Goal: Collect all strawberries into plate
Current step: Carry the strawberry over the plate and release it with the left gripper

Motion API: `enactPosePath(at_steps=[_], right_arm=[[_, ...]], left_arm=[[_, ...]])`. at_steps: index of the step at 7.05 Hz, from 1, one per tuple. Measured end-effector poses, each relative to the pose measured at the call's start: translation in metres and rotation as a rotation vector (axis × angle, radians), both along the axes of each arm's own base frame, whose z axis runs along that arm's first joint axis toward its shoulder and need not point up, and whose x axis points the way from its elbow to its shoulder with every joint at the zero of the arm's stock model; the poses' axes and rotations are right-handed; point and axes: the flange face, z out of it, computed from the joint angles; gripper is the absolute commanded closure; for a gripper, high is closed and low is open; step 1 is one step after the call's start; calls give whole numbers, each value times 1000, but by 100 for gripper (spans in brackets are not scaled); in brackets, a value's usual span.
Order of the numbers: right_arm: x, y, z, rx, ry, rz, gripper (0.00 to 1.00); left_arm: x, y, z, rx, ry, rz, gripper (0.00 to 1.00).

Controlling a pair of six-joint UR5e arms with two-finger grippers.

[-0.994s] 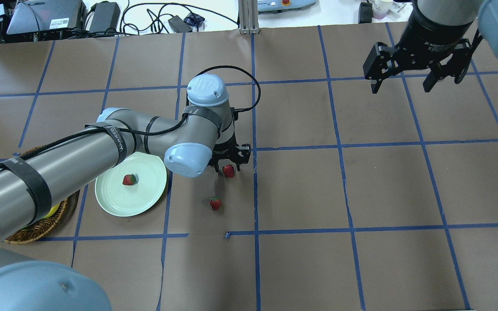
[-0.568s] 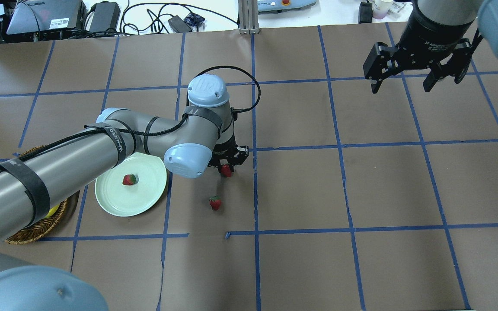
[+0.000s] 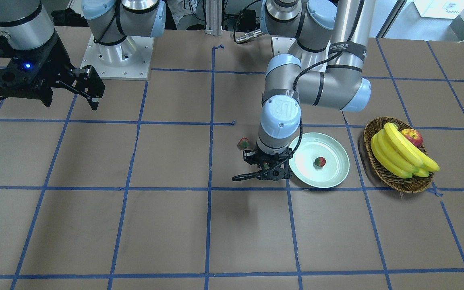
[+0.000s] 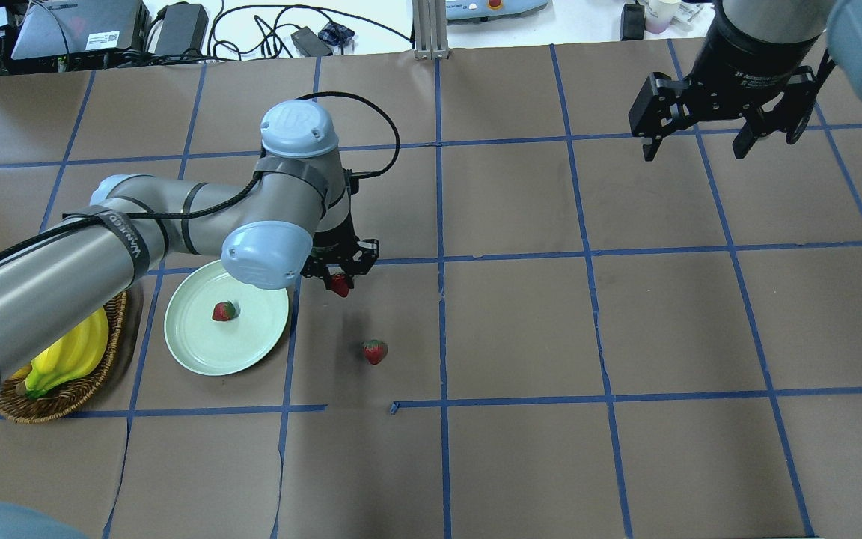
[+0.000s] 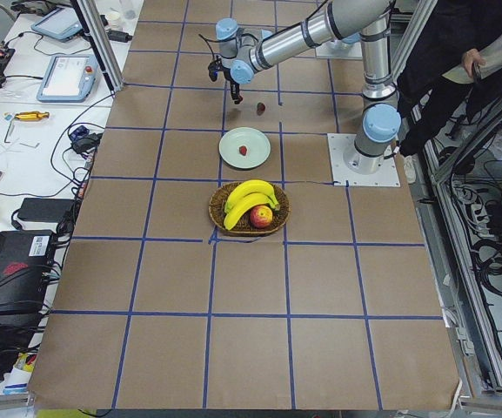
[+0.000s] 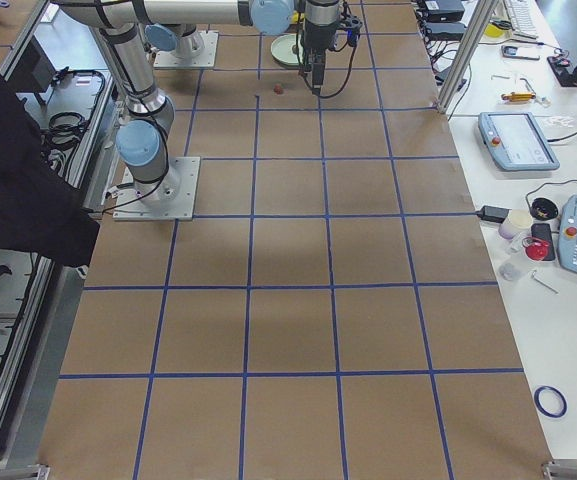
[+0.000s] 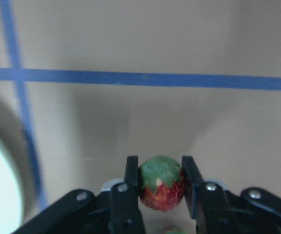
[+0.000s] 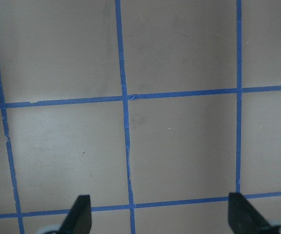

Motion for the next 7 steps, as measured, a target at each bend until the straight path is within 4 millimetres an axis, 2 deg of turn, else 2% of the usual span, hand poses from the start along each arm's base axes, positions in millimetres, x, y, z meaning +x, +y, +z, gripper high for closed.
enactPosePath(at_steps=[3, 4, 5, 7], right_arm=[[0, 0, -2, 5, -1, 2, 0], [0, 0, -3, 5, -1, 2, 0], [0, 0, -3, 5, -1, 2, 0], [0, 0, -4, 7, -1, -2, 0]], left_arm=[[81, 14, -10, 59, 1, -75, 89], [96, 16, -12, 68, 1, -80, 52], [102, 18, -14, 75, -1, -86, 11], [99, 19, -14, 75, 3, -87, 9]])
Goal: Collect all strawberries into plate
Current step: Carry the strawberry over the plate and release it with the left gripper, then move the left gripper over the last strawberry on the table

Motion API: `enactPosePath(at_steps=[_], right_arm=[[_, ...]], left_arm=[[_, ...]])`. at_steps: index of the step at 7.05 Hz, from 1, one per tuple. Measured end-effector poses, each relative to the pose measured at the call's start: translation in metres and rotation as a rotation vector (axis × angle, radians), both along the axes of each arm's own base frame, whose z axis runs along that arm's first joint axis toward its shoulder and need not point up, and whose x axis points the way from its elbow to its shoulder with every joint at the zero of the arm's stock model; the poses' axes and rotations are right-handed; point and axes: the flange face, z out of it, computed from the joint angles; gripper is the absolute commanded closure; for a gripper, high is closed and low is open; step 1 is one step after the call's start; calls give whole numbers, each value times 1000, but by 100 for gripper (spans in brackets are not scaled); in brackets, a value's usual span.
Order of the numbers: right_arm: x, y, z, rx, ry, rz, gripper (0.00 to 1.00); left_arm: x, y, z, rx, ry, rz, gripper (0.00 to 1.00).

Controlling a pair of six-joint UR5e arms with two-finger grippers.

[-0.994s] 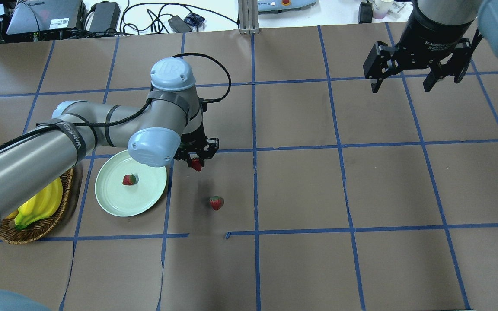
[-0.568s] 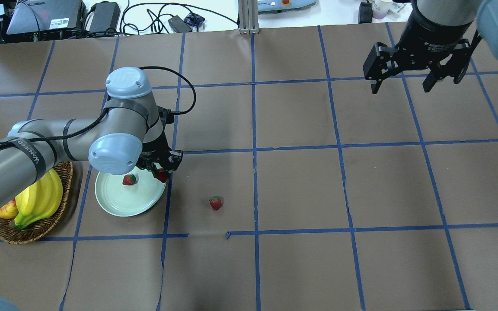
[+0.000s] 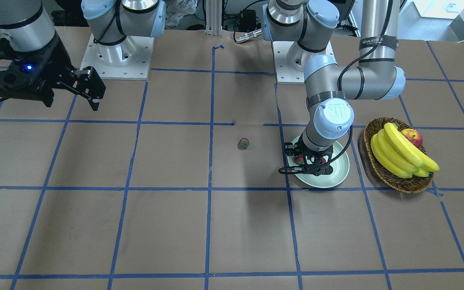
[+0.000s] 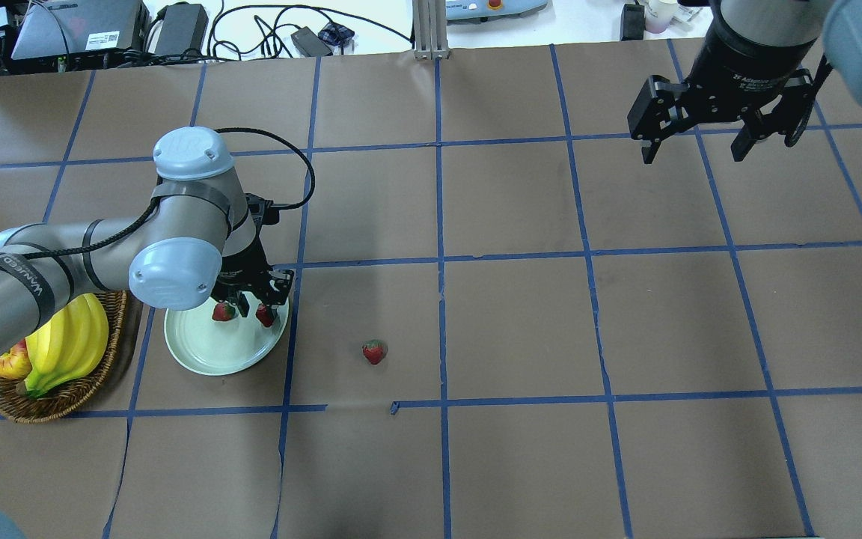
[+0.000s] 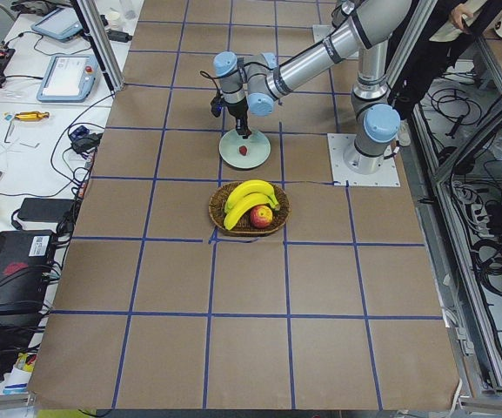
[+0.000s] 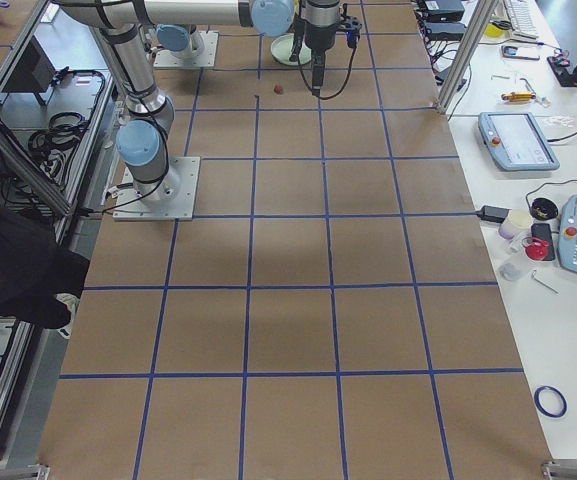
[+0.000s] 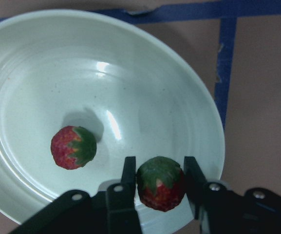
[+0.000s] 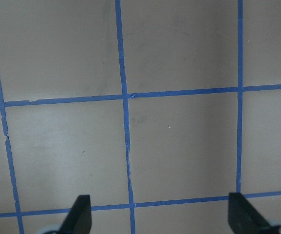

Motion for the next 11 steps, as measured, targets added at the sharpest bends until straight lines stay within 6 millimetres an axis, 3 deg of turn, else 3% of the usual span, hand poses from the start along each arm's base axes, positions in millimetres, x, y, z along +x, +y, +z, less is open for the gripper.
enactPosePath(at_steps=[2, 6, 8, 11], right_arm=[[0, 0, -1, 1, 0, -4, 0], [0, 0, -1, 1, 0, -5, 0], [0, 0, -1, 1, 0, -5, 0], [0, 0, -1, 0, 1, -5, 0]], left_arm=[[-33, 3, 8, -27, 11, -12, 9], [-138, 27, 18, -70, 19, 45, 10], [-161, 43, 8, -45, 27, 51, 14], [-166, 61, -10, -21, 36, 59, 21]])
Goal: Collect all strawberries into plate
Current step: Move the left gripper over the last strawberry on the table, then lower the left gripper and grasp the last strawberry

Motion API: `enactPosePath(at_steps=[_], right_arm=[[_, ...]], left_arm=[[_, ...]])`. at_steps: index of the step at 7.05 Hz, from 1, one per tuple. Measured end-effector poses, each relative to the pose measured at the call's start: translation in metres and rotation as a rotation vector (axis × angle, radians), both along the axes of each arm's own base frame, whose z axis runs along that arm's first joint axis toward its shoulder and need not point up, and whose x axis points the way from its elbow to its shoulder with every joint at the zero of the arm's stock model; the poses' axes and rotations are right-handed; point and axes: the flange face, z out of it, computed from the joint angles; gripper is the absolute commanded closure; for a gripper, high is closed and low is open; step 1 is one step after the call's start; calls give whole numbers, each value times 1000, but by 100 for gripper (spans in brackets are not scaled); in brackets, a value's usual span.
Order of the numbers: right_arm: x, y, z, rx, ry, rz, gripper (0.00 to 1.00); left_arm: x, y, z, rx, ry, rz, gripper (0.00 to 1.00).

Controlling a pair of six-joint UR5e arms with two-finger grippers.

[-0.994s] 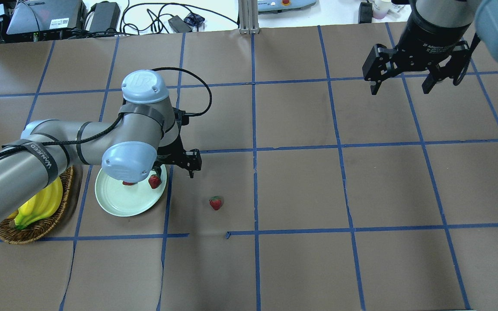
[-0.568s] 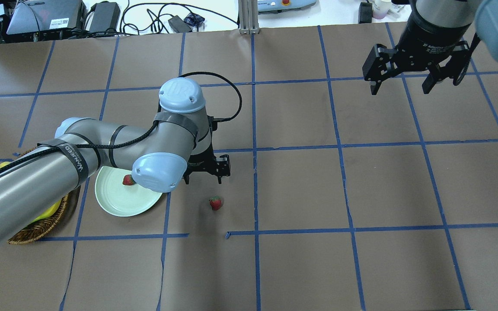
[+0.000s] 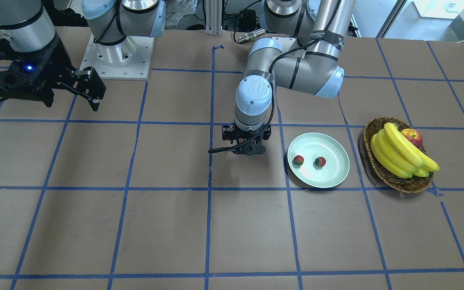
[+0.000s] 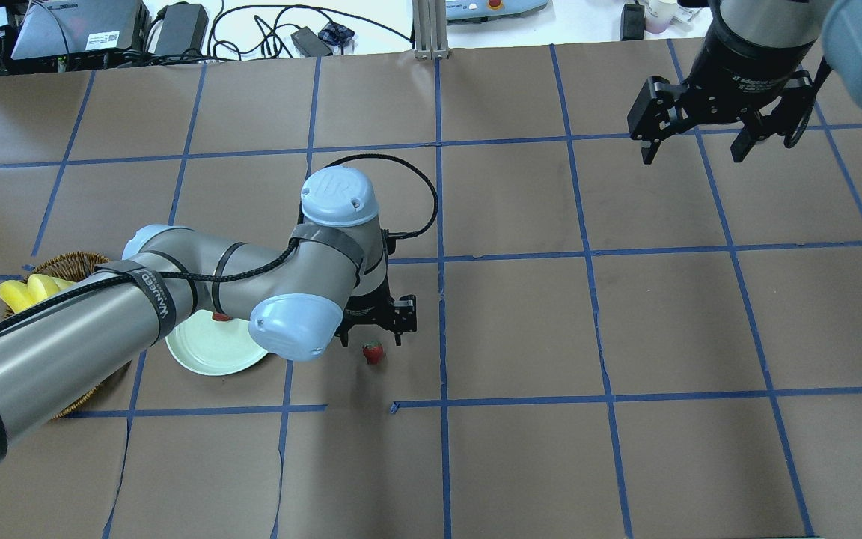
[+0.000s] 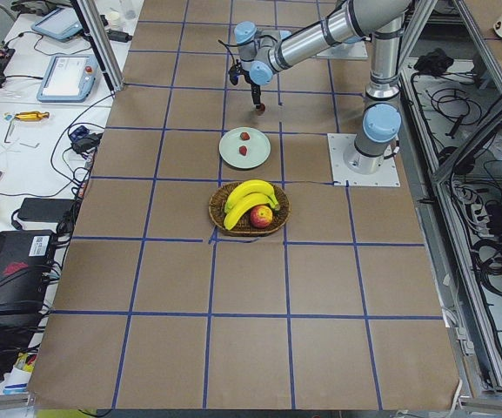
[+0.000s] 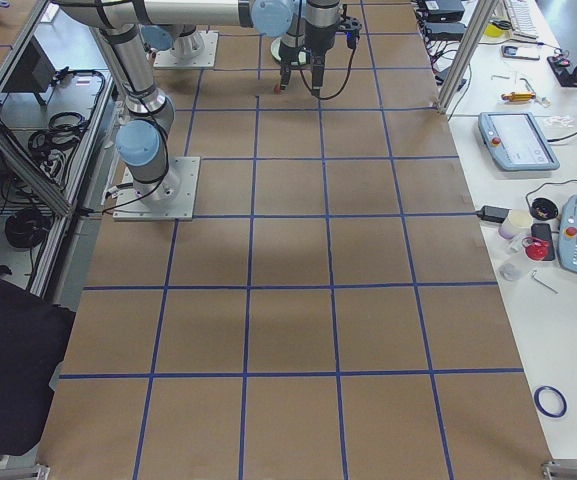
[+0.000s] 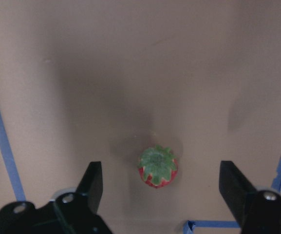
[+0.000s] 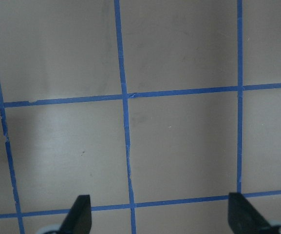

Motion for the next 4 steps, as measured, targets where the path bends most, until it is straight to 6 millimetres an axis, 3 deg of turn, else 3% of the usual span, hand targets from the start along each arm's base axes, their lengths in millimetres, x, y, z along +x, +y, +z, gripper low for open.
enactPosePath(at_steps=[2, 3, 4], right_arm=[[0, 0, 0, 0, -1, 0, 0], [0, 0, 0, 0, -1, 0, 0], [0, 0, 0, 0, -1, 0, 0]], left_arm=[[1, 2, -12, 7, -4, 0, 25], [1, 2, -16, 8, -6, -1, 45], [1, 2, -18, 7, -9, -3, 75]])
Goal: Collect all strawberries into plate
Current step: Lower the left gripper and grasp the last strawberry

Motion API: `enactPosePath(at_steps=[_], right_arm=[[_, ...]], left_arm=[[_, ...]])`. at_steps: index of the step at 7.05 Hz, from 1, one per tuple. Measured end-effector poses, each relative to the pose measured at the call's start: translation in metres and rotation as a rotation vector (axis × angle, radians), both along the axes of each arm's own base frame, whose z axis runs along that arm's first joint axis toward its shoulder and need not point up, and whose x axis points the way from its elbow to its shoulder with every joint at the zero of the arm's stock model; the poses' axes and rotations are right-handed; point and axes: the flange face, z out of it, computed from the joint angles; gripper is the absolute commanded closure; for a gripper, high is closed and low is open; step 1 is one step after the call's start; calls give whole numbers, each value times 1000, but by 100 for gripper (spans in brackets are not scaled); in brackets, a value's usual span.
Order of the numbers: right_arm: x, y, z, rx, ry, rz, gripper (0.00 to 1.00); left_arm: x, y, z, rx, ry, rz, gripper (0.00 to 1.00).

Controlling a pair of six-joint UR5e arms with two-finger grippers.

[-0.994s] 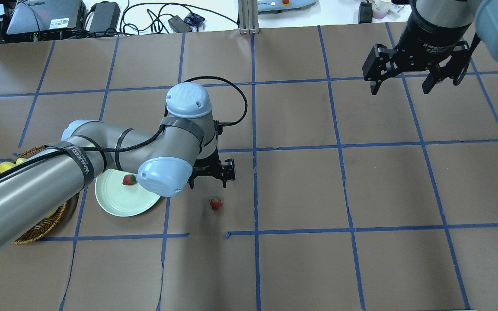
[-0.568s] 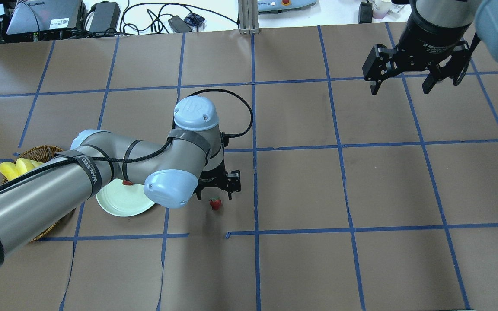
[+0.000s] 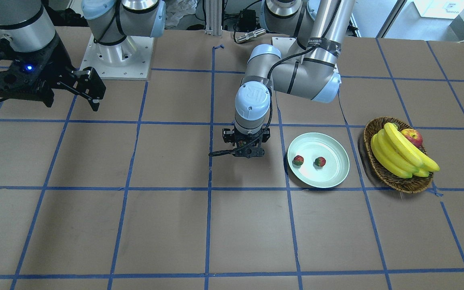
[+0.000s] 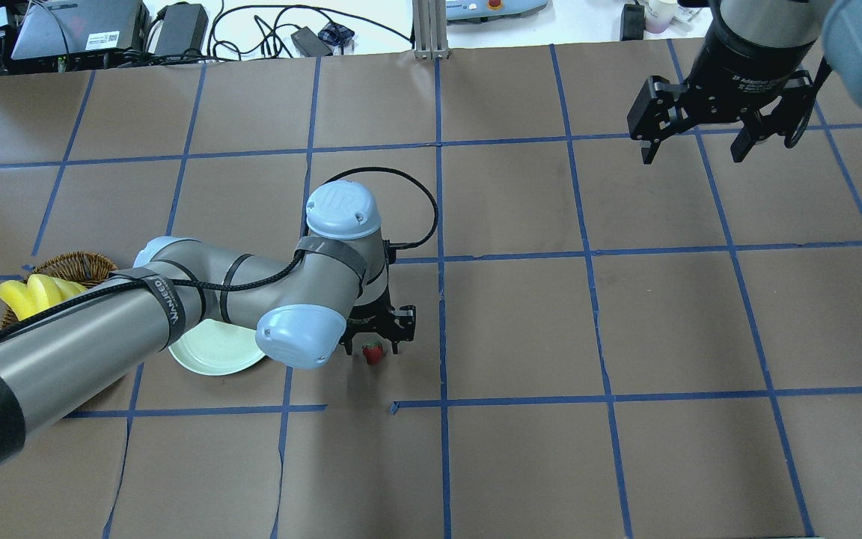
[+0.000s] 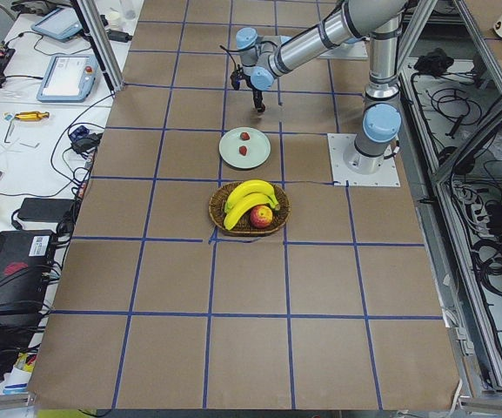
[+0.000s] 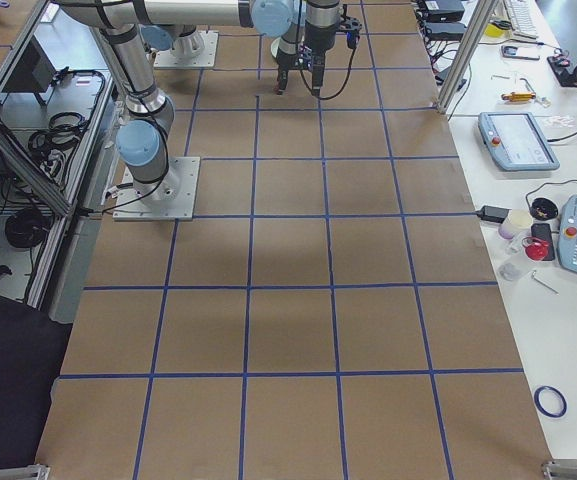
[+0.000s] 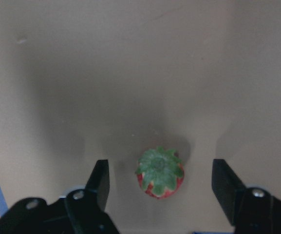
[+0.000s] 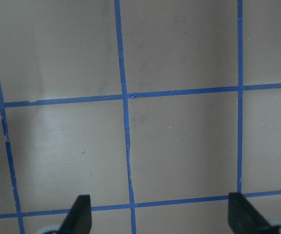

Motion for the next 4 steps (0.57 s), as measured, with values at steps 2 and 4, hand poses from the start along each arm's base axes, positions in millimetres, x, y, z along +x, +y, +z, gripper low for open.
enactPosePath(at_steps=[2, 4], right_arm=[[0, 0, 0, 0, 1, 0, 0], [0, 0, 0, 0, 1, 0, 0]], left_arm=[[1, 0, -1, -1, -5, -3, 95], [2, 2, -2, 4, -9, -6, 93]])
